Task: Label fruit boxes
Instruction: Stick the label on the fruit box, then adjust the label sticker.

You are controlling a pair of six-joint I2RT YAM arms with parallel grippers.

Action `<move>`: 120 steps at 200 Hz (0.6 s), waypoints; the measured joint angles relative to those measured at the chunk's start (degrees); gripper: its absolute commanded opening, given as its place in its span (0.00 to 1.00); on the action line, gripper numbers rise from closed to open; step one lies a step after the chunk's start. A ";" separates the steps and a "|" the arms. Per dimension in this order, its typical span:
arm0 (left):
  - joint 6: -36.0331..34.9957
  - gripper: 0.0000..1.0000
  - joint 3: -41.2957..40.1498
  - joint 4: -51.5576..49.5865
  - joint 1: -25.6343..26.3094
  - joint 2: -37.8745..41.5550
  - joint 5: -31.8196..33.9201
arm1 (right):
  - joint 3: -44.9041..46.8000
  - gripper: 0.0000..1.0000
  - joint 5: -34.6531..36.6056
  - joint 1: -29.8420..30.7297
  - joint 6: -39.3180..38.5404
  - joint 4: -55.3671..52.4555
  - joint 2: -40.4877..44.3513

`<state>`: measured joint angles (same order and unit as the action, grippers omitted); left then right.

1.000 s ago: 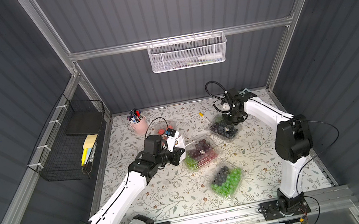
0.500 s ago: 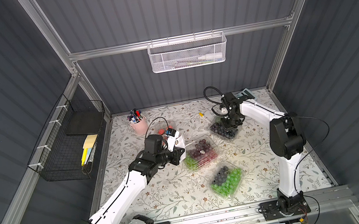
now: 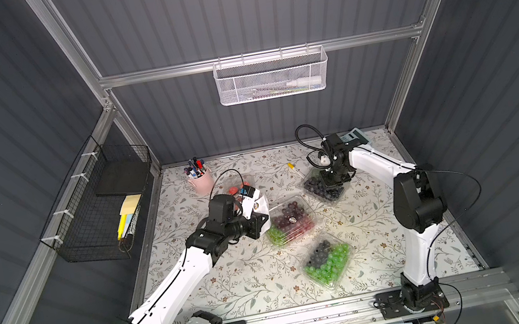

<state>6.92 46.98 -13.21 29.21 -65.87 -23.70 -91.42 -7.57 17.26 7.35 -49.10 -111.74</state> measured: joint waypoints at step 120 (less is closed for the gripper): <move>-2.32 0.01 -1.14 13.07 0.00 2.14 -24.50 | 30.69 0.46 -32.33 0.09 -4.72 24.30 41.33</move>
<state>4.60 45.84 -0.14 29.21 -63.72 -48.21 -60.73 -39.90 17.34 2.63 -24.80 -70.41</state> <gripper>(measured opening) 0.045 0.451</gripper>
